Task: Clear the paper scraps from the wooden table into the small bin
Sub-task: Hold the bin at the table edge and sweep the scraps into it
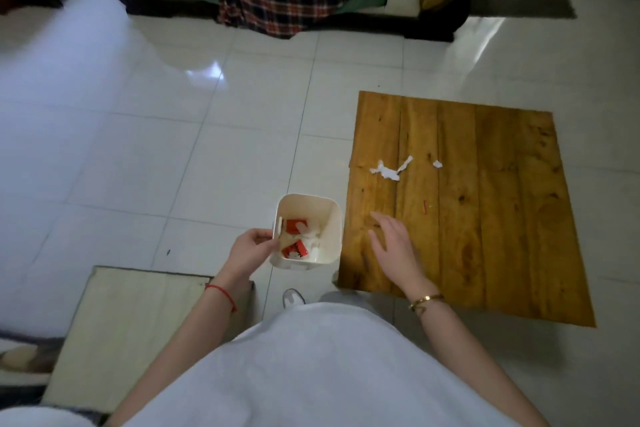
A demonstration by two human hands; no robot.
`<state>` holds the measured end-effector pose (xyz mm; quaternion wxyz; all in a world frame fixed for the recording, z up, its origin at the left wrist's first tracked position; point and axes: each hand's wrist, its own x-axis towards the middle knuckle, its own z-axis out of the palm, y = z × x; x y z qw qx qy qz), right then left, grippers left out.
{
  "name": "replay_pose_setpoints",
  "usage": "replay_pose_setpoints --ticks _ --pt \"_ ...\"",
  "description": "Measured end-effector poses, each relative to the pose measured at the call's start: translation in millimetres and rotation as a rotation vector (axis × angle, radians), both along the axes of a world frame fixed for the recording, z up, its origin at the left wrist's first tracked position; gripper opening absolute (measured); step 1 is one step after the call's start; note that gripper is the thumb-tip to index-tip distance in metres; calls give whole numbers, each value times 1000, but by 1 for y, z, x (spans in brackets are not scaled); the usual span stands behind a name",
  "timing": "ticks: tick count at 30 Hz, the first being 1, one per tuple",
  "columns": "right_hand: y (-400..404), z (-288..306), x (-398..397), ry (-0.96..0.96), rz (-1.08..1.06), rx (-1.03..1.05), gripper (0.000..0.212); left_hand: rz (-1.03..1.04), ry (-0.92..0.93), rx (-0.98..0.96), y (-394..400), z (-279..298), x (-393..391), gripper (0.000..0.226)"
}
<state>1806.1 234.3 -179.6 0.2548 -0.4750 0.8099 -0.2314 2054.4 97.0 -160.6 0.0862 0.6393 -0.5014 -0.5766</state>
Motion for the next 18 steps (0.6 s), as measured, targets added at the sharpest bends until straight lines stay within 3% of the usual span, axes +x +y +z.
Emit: replay_pose_setpoints --ticks 8,18 --pt "-63 3 10 -2 -171 5 43 -116 42 62 -104 1 -17 13" --pt "-143 -7 -34 -15 -457 13 41 -432 22 112 -234 -5 -110 24"
